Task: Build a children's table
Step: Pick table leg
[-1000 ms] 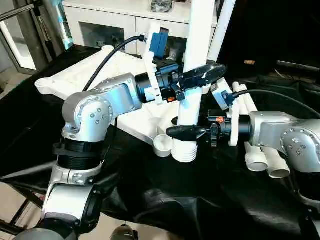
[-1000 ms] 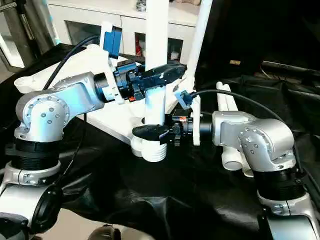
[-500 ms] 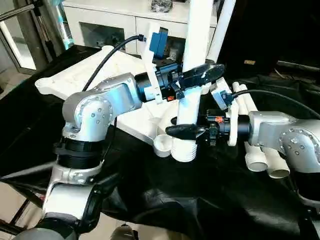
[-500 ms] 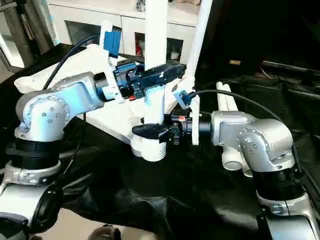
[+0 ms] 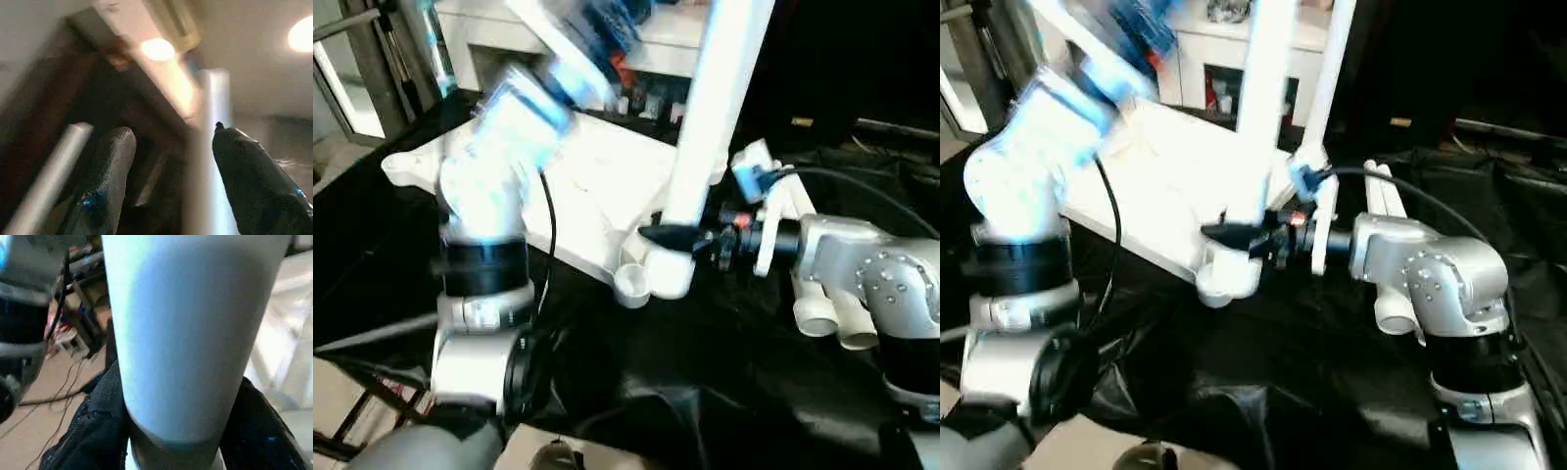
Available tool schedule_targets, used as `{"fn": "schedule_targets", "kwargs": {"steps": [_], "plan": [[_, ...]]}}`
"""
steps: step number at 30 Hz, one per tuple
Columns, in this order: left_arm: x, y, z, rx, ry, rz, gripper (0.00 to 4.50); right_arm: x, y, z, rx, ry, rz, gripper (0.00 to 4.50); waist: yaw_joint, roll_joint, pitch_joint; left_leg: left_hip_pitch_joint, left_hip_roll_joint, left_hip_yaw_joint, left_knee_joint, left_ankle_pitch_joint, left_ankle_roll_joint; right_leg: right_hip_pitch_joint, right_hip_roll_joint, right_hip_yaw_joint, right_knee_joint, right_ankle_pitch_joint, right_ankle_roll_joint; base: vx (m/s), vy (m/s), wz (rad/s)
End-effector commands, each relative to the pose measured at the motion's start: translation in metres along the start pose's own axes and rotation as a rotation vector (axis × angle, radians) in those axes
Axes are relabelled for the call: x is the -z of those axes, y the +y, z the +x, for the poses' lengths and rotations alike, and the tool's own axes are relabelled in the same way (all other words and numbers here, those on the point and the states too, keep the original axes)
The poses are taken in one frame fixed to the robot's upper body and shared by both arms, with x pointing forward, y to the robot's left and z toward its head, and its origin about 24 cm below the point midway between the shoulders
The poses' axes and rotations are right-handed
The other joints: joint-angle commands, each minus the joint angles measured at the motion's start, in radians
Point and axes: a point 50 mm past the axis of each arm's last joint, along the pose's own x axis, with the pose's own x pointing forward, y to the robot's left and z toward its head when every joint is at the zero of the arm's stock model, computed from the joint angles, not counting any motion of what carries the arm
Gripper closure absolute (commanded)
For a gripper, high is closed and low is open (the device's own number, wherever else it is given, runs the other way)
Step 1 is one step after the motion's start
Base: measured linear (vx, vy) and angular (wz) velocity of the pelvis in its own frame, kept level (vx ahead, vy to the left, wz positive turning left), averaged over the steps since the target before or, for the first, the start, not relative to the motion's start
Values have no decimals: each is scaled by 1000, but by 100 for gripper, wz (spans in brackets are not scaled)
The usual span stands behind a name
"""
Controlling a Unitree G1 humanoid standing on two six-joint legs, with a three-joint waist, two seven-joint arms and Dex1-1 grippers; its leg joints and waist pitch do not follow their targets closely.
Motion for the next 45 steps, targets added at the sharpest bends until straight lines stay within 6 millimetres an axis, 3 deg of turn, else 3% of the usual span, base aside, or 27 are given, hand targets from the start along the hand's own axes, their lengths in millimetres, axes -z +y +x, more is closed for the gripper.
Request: {"fn": "schedule_targets", "kwargs": {"steps": [1,2,3,5,7,9,10,11,12,14,17,20,21,23,24,25,27,28,30,32,33,38,39,40,41,42,45], "plan": [[11,6,-4,-12,118,113,154,-7,-10,-10,104,-70,-11,257,-5,2,-85,32,26,-18,-74,-307,-60,34,-60,32,-93,-415,-39,0,0,0],[17,8,-9,1,188,180,154,-7,-13,-11,136,-88,-7,257,-6,7,-86,34,30,-20,-77,-306,-73,33,-62,33,-90,-412,-29,0,0,0],[33,9,-25,92,359,300,154,-3,-19,-14,229,-90,-36,257,-4,11,-85,37,32,-23,-79,-312,-82,28,-65,34,-92,-409,-31,0,0,0],[45,13,-41,162,494,380,154,3,-25,-16,314,-73,-72,257,-10,16,-86,37,31,-18,-80,-318,-97,27,-62,37,-84,-382,-52,0,0,0],[48,14,-44,176,525,404,154,4,-26,-16,335,-66,-84,257,-9,17,-86,41,32,-15,-80,-333,-102,26,-62,39,-79,-341,-86,0,0,0],[68,31,-67,196,727,483,154,12,-34,-18,439,-63,-77,257,-13,11,-86,37,31,-15,-81,-339,-98,31,-64,39,-76,-327,-104,0,0,0],[70,33,-70,195,754,491,154,13,-35,-19,453,-62,-76,257,-14,14,-82,39,28,-15,-82,-355,-97,25,-62,39,-80,-356,-95,0,0,0],[75,37,-75,200,804,510,154,15,-37,-19,478,-64,-73,257,-20,4,-81,37,27,-13,-83,-355,-95,28,-64,40,-83,-371,-88,0,0,0],[80,44,-79,171,839,541,154,18,-39,-18,512,-64,-67,257,-20,4,-83,40,27,-12,-81,-347,-94,27,-67,41,-84,-393,-80,0,0,0],[83,48,-80,144,856,566,154,21,-41,-18,538,-67,-63,257,-25,6,-83,38,28,-13,-81,-343,-96,30,-70,41,-81,-397,-85,0,0,0],[85,58,-78,9,812,589,154,25,-46,-18,627,-78,-75,257,-36,1,-82,36,30,-12,-80,-336,-91,28,-70,41,-82,-397,-95,0,0,0],[85,58,-77,-35,750,573,154,24,-45,-18,657,-123,-55,257,-39,7,-79,38,30,-12,-79,-342,-81,26,-69,41,-83,-384,-114,0,0,0],[86,58,-78,-55,738,577,154,23,-45,-18,669,-130,-61,257,-39,16,-77,38,29,-13,-79,-347,-79,25,-67,41,-81,-377,-117,0,0,0],[87,59,-79,-93,716,578,154,24,-43,-18,679,-132,-73,257,-43,9,-78,38,29,-12,-80,-345,-76,27,-64,41,-81,-353,-119,0,0,0],[88,59,-80,-129,688,567,154,25,-42,-18,699,-137,-79,257,-43,18,-75,37,28,-13,-80,-348,-76,27,-64,41,-79,-349,-120,0,0,0],[88,59,-80,-137,681,564,154,25,-42,-18,705,-138,-80,257,-45,13,-76,35,29,-12,-81,-345,-73,29,-62,41,-81,-339,-122,0,0,0],[88,59,-83,-200,640,526,154,27,-40,-16,702,-141,-74,257,-50,15,-75,33,28,-13,-81,-350,-70,31,-62,41,-80,-329,-129,0,0,0],[86,60,-85,-252,602,508,154,29,-39,-15,708,-141,-78,257,-50,23,-73,35,27,-15,-81,-363,-70,29,-62,39,-81,-340,-129,0,0,0],[80,62,-94,-366,507,458,154,31,-37,-14,724,-146,-90,257,-58,16,-71,33,30,-16,-82,-377,-69,32,-62,38,-80,-332,-142,0,0,0],[80,60,-100,-388,501,450,154,32,-36,-13,730,-150,-92,257,-59,20,-69,34,26,-14,-81,-385,-63,28,-61,38,-86,-365,-132,0,0,0],[85,58,-107,-402,535,478,154,33,-37,-14,752,-150,-93,257,-64,15,-67,35,25,-15,-82,-394,-61,27,-58,37,-91,-405,-110,0,0,0],[89,57,-116,-485,531,529,154,34,-40,-15,797,-144,-115,257,-75,12,-62,40,23,-18,-82,-435,-61,16,-56,35,-107,-516,-57,0,0,0],[90,58,-122,-512,538,546,154,34,-41,-15,806,-140,-138,257,-77,13,-61,37,26,-21,-85,-438,-66,18,-57,35,-105,-511,-53,0,0,0],[92,59,-127,-521,558,580,154,33,-40,-14,801,-143,-168,257,-77,3,-63,37,25,-19,-84,-432,-61,17,-58,34,-106,-521,-46,0,0,0],[92,59,-129,-523,566,596,154,32,-40,-13,796,-146,-180,257,-77,6,-62,37,24,-20,-83,-433,-60,15,-59,34,-109,-529,-42,0,0,0],[94,61,-131,-510,599,618,154,33,-39,-13,796,-142,-194,257,-82,0,-63,32,22,-20,-84,-431,-58,18,-59,33,-111,-549,-25,0,0,0],[93,65,-132,-508,638,643,154,35,-39,-11,793,-130,-201,257,-83,6,-62,36,21,-20,-82,-432,-56,12,-57,34,-111,-553,-24,0,0,0]]}}
